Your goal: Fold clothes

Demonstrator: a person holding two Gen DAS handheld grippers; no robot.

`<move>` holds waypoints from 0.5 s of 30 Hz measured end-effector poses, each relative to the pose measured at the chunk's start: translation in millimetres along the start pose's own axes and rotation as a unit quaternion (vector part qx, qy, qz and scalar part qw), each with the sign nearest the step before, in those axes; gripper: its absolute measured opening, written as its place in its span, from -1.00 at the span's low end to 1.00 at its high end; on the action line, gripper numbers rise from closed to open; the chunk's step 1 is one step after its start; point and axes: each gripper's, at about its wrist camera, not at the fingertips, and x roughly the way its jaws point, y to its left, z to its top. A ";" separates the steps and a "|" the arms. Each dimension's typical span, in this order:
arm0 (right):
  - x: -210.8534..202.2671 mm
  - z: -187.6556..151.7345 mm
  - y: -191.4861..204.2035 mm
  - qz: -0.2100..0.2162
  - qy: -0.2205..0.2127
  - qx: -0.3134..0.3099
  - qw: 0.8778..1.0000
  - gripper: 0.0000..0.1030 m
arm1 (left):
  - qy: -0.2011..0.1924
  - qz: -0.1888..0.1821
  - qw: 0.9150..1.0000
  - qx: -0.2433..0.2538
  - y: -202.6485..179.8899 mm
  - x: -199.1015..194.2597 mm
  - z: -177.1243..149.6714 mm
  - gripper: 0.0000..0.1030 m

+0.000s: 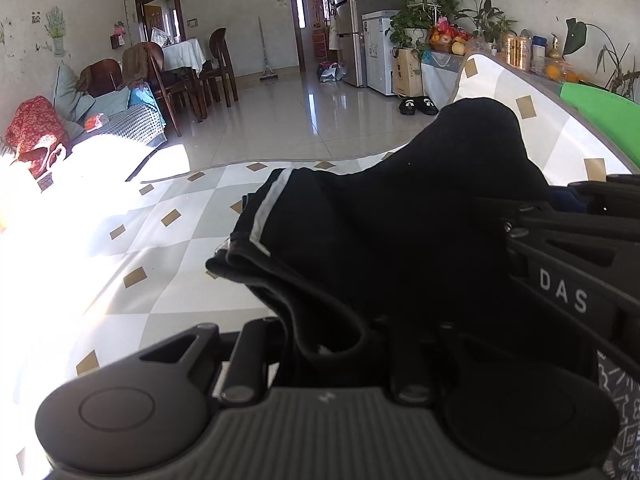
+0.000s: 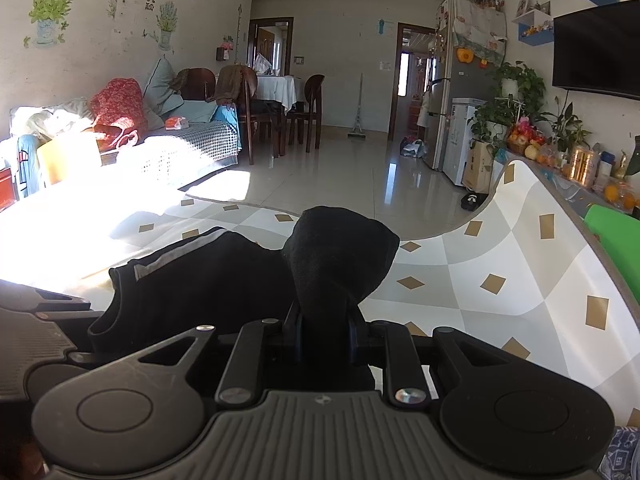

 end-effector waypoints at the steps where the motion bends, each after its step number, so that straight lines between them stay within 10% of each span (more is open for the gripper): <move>1: 1.4 0.2 -2.0 -0.002 0.001 0.002 1.000 -0.61 | 0.000 -0.001 1.000 0.001 -1.6 2.0 1.4 -0.65; 15: 21.2 8.9 -33.9 -0.026 -0.002 0.037 0.999 -0.61 | -0.007 -0.008 1.000 0.010 -21.8 28.3 21.5 -0.65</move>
